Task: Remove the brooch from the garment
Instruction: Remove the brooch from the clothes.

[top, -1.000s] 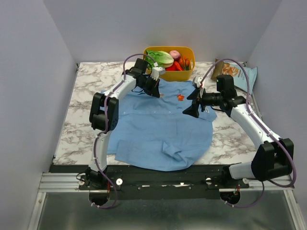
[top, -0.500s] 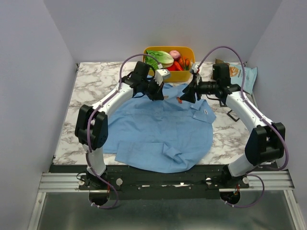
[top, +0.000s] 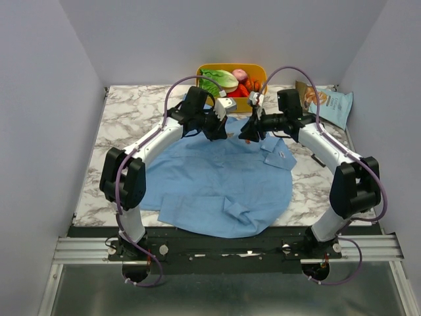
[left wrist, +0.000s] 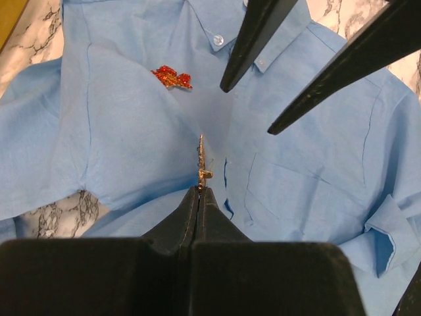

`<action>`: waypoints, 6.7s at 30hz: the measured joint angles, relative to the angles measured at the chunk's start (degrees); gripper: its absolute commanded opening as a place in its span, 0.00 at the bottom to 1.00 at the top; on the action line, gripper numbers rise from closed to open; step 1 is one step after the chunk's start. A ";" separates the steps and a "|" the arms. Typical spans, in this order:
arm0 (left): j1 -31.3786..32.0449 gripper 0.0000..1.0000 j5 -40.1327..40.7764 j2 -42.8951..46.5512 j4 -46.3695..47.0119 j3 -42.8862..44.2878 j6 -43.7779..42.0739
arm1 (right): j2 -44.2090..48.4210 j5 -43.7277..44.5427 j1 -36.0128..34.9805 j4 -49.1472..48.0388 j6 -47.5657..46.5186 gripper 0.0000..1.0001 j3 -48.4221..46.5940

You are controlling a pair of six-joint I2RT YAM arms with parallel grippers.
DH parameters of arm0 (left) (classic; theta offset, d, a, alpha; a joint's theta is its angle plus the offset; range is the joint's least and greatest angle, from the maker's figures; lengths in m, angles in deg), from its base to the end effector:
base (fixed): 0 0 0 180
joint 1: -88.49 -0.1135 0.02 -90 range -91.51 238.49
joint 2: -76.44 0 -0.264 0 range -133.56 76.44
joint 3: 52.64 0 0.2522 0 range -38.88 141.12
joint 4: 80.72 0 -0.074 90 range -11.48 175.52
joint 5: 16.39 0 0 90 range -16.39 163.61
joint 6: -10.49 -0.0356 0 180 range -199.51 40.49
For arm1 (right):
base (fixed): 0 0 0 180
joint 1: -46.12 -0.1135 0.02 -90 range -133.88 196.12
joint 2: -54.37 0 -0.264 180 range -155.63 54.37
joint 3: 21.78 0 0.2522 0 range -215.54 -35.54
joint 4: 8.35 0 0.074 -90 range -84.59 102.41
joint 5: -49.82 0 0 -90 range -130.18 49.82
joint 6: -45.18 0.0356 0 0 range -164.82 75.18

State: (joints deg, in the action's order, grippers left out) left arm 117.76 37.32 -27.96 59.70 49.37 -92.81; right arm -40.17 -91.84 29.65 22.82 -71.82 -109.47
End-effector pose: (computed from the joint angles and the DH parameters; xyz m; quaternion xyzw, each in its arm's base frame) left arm 0.3508 -0.2208 0.2900 0.4332 0.7628 -0.3354 0.3435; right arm 0.3440 0.1308 0.2874 -0.4770 0.6808 0.3538 0.4287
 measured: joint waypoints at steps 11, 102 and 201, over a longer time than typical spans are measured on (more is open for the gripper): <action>0.00 0.00 -2.45 0.92 0.48 -2.12 -0.17 | -3.74 1.03 -0.70 0.00 -2.19 0.45 -3.82; 0.04 0.00 -8.28 0.90 2.64 -2.91 2.69 | -13.92 -15.04 1.27 17.22 -9.25 0.22 -13.60; 5.18 0.77 23.52 6.97 10.80 -10.71 14.27 | -17.35 51.17 -13.42 36.13 3.34 0.01 -36.83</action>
State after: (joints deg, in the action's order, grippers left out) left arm 122.94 60.84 -20.98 70.50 38.66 -78.53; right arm -57.52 -40.67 16.23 58.95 -68.48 -146.30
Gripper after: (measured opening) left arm 0.769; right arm 0.012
